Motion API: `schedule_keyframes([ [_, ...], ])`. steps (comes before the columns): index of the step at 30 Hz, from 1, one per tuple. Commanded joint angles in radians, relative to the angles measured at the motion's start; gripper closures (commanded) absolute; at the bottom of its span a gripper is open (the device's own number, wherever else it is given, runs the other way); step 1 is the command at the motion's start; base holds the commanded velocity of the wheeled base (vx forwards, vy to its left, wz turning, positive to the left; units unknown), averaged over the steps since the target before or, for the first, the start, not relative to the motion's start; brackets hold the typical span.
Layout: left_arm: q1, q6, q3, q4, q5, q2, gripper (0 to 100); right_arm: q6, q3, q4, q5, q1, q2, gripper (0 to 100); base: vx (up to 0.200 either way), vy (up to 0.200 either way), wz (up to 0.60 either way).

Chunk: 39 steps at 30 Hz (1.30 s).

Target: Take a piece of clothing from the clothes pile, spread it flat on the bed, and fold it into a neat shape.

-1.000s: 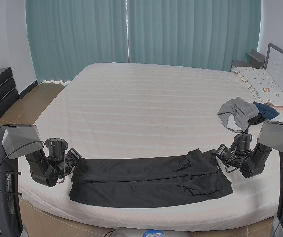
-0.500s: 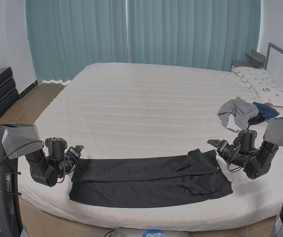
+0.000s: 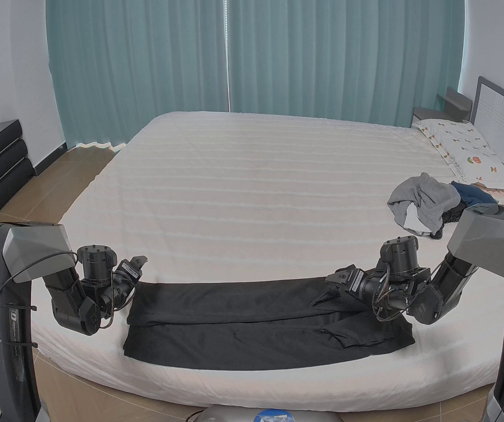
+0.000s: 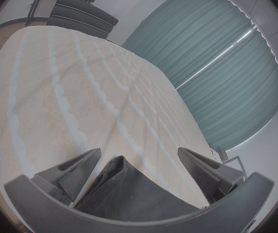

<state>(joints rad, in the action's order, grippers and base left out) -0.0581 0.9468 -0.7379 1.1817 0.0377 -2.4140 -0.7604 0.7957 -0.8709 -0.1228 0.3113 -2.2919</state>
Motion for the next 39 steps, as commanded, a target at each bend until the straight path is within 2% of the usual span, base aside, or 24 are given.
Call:
schedule_keyframes([
  [1,0.000,0.000,0.003,0.003,0.001,-0.005,0,0.006,0.077,0.016,0.037,0.051,-0.055,0,0.000,0.000,0.00],
  [15,0.000,-0.002,0.003,0.003,0.001,-0.005,0,0.020,0.232,0.171,0.057,0.078,-0.110,0,0.000,0.000,0.00],
  [22,0.000,-0.002,0.003,0.003,0.001,-0.005,0,0.033,0.275,0.222,0.109,0.081,-0.127,0,0.000,0.000,0.00],
  [23,0.000,-0.002,0.003,0.003,0.001,-0.005,0,0.035,0.277,0.225,0.109,0.081,-0.126,100,0.000,0.000,0.00],
  [26,0.000,-0.002,0.003,0.003,0.001,-0.005,0,0.061,0.306,0.277,0.127,0.081,-0.126,100,0.000,0.000,0.00],
  [39,0.000,-0.005,0.003,0.003,0.001,-0.005,0,0.062,0.358,0.282,0.134,0.100,-0.132,100,0.000,0.000,0.00],
])
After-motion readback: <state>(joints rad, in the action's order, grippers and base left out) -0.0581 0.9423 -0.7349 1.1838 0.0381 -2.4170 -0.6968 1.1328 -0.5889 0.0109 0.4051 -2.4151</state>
